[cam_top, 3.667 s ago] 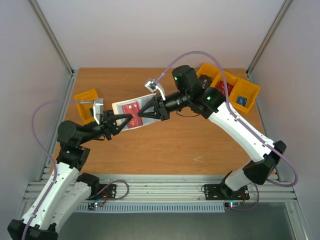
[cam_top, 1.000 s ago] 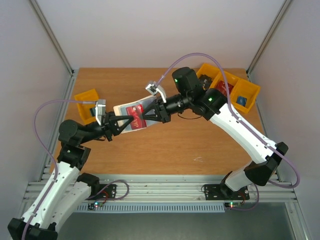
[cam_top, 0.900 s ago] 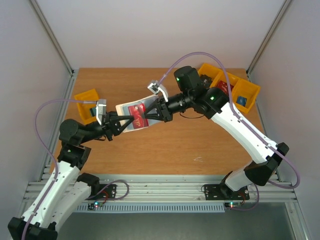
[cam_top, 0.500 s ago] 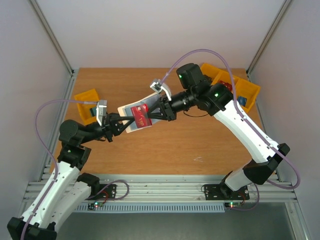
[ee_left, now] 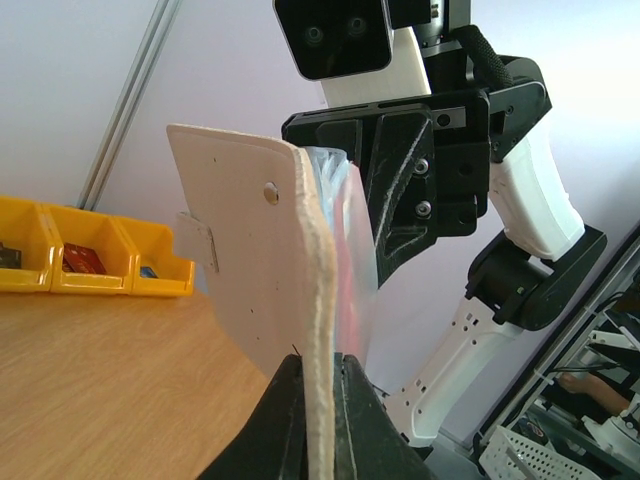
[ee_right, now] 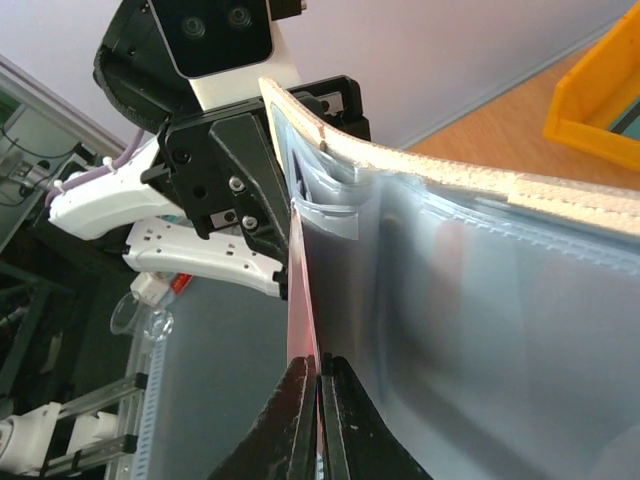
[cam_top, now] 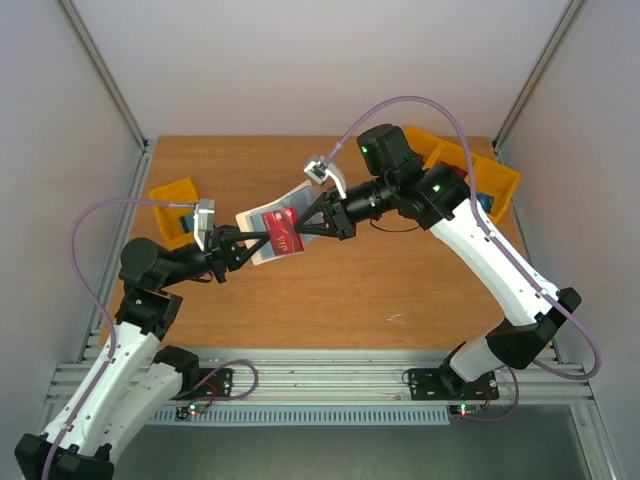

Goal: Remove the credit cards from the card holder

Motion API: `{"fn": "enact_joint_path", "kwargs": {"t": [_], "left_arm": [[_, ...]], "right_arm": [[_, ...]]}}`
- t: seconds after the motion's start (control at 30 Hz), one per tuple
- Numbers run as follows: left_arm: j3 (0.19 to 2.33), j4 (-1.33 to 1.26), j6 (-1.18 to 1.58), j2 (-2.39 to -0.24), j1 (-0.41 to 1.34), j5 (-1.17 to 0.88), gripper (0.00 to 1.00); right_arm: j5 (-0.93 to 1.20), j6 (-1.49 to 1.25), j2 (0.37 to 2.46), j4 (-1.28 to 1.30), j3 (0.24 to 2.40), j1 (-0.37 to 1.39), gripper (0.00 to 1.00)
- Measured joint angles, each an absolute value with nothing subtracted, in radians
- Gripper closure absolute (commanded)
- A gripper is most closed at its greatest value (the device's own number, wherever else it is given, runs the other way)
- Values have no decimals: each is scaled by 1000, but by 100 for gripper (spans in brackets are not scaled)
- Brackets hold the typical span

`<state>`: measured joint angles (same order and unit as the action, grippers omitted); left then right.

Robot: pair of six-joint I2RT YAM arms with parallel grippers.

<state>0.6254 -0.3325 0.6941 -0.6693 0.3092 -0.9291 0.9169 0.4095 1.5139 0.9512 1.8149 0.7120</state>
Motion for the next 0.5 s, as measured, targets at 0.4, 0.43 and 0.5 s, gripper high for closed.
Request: {"fn": "enact_joint_path", "kwargs": {"t": [0.4, 0.43, 0.5], "left_arm": [[625, -279, 686, -666, 307, -876, 100], [625, -271, 683, -665, 307, -865, 100], [625, -237, 673, -659, 308, -829, 100]], "right_arm": [[836, 443, 1474, 1057, 1831, 614, 99], [824, 448, 1472, 1075, 1839, 603, 99], [773, 451, 1462, 1119, 1851, 549, 99]]}}
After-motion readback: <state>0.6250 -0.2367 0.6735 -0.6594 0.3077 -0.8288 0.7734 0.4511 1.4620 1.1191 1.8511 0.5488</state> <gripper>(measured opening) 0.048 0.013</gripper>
